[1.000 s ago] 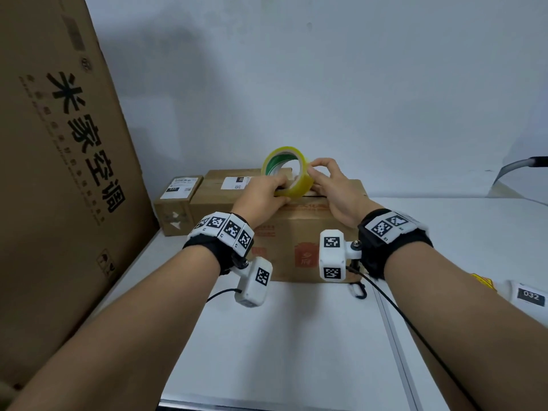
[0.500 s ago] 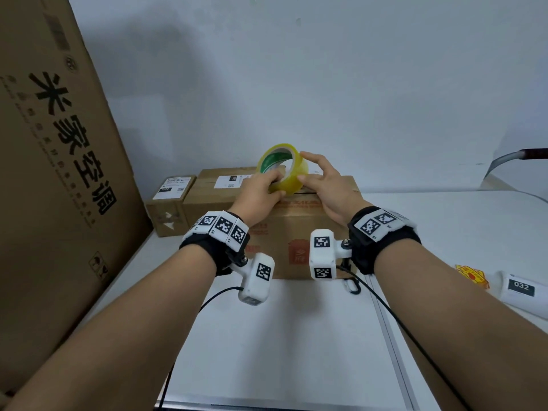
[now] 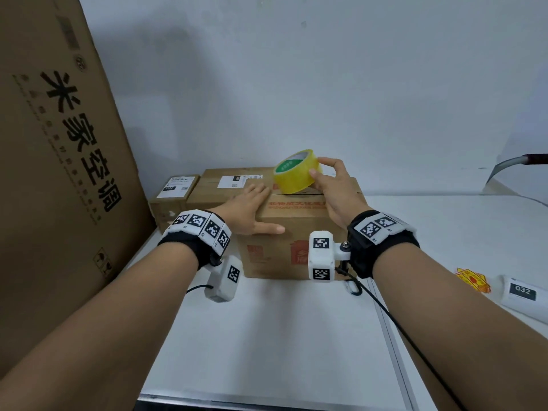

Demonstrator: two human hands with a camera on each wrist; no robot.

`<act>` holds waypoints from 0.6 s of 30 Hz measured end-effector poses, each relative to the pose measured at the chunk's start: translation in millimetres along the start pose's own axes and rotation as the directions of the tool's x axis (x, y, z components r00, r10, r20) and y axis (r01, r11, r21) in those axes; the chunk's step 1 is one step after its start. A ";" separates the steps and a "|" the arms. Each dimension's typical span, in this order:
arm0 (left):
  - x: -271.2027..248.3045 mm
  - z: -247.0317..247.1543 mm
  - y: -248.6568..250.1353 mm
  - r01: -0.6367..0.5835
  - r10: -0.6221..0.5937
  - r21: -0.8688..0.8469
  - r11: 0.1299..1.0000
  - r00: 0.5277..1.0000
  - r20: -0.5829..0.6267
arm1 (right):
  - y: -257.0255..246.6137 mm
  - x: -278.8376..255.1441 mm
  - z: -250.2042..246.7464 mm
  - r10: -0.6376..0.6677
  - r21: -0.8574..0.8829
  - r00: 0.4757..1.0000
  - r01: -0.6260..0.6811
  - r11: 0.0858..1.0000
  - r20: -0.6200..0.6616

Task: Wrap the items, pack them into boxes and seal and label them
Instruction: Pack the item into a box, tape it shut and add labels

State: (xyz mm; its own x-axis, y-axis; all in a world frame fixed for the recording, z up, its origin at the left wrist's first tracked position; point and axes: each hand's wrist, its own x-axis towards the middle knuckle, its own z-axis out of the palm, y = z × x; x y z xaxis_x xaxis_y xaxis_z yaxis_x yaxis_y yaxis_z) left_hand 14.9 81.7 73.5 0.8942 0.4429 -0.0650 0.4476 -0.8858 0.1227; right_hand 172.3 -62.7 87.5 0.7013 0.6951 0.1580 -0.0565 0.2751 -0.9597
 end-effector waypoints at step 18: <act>-7.2 -12.8 2.1 -0.014 0.014 0.005 1.000 1.000 -0.019 | -45.9 50.7 28.7 -0.165 -0.953 0.940 0.304 0.014 0.298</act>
State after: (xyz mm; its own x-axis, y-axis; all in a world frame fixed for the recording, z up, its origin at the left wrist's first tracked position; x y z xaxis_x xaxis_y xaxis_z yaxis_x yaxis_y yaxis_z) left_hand 9.5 78.4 86.9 0.9002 0.4333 -0.0448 0.4354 -0.8924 0.1182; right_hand 190.1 -20.9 146.2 0.4570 0.8061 0.3760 0.8894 -0.4175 -0.1862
